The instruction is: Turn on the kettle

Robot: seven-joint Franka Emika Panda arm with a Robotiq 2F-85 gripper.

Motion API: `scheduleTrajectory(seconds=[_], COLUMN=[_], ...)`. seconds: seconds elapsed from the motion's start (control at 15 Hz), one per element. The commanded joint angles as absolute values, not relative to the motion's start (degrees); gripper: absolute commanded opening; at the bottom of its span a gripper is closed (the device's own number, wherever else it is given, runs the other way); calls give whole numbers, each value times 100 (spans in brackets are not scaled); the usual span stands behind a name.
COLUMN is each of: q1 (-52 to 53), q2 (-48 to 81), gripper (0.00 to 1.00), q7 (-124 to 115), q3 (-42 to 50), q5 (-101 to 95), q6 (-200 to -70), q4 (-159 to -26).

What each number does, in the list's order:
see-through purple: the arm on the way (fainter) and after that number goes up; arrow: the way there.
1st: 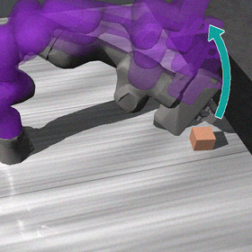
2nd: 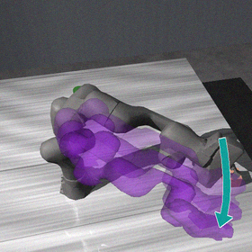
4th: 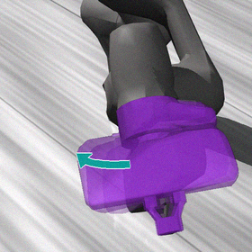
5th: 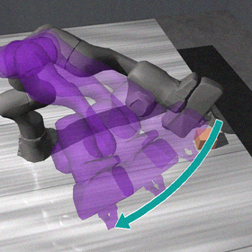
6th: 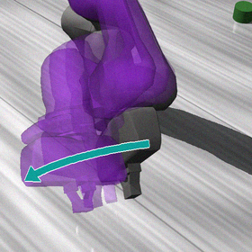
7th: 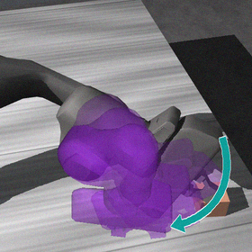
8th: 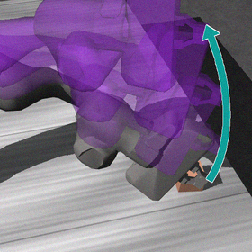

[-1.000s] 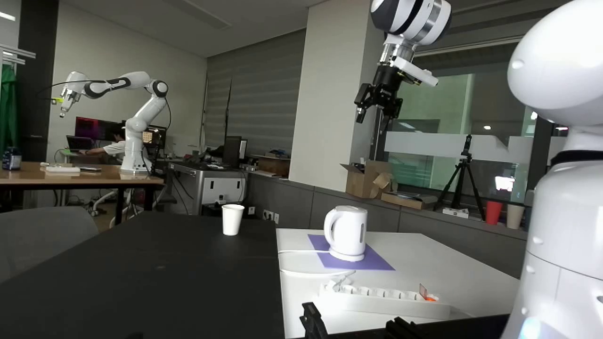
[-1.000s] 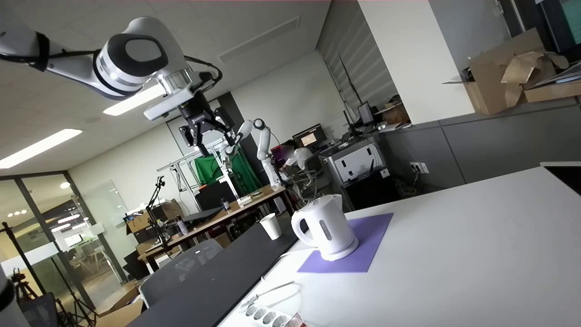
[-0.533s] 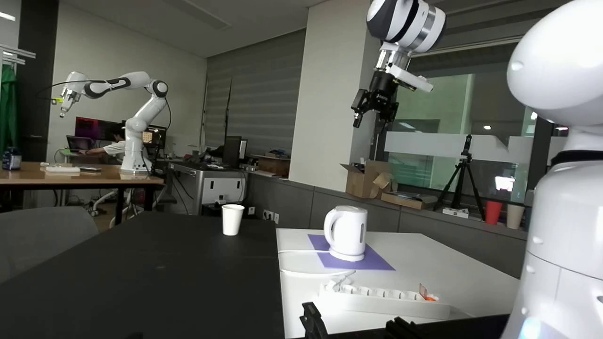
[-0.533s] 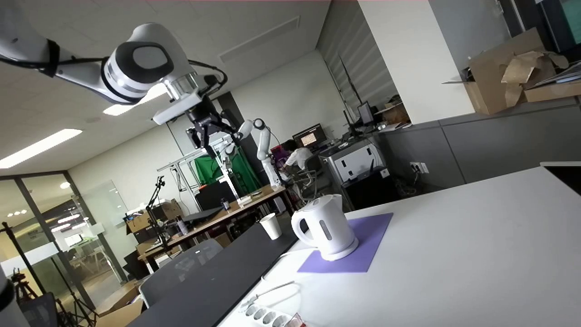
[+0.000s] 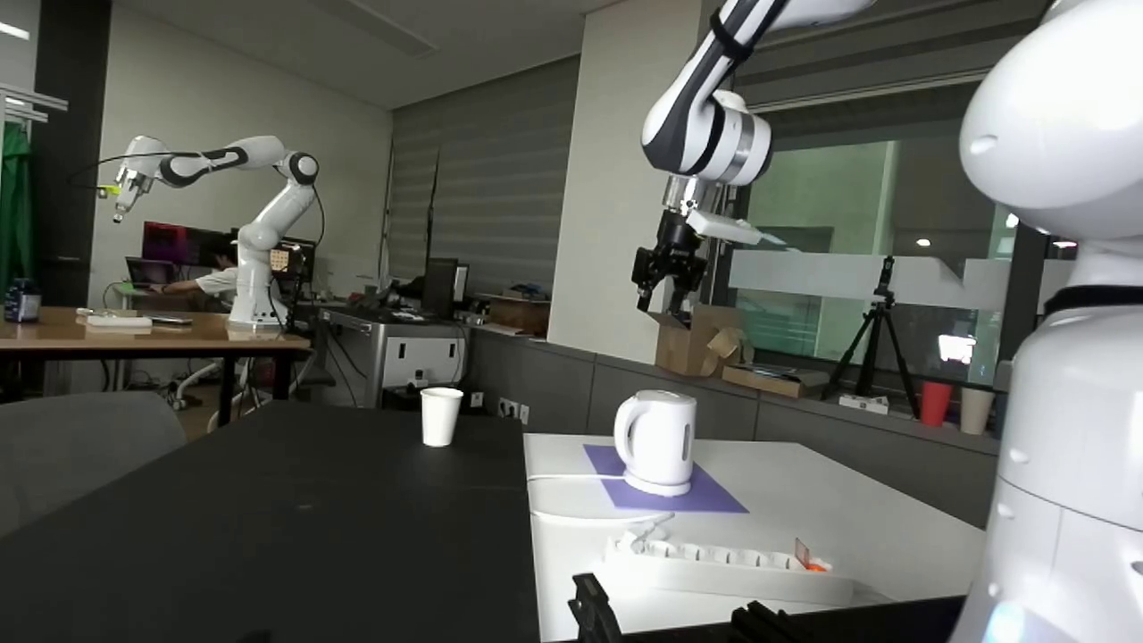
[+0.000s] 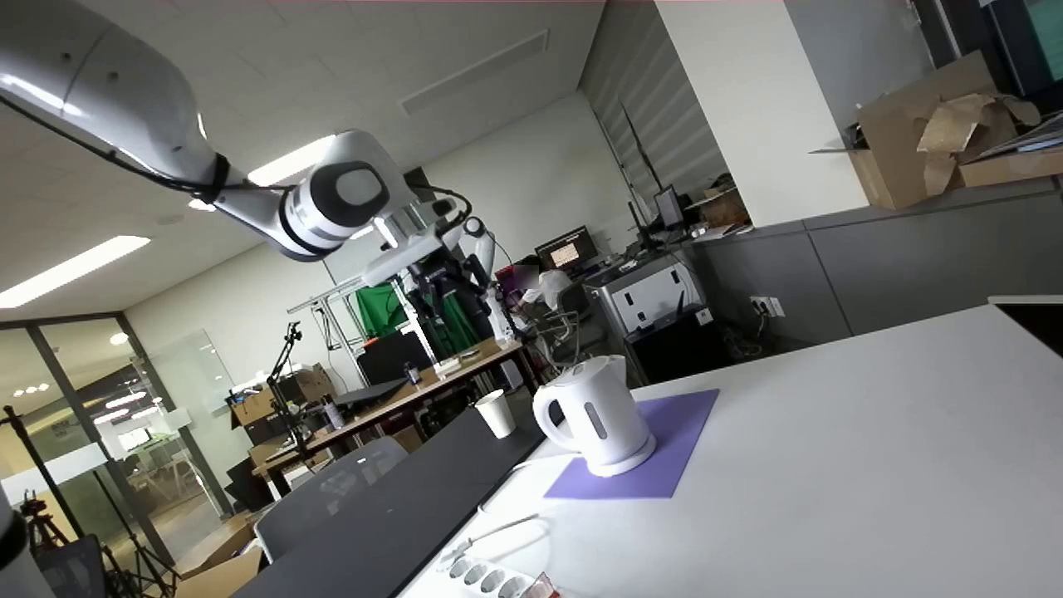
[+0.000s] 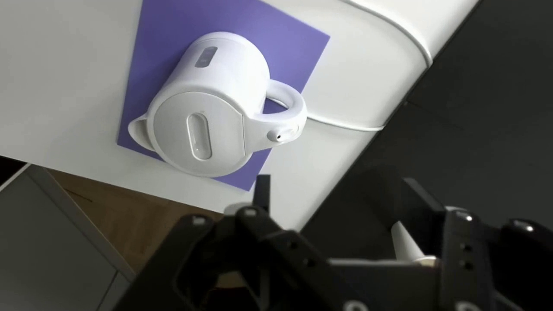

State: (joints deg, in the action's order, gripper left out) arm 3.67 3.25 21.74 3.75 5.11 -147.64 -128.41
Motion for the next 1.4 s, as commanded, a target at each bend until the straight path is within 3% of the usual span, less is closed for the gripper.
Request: scheduleTrajectory(seconds=[0.0,0.4,1.33], q1=[178,58,-164], q2=[1181,1867,1933], gripper=[45,3,1], q7=[2049,1799,1928], q3=[180,119,-51], q5=[165,-309,-208], q6=[-14817,-14700,-14841], q4=[-12165,-11766,-11917])
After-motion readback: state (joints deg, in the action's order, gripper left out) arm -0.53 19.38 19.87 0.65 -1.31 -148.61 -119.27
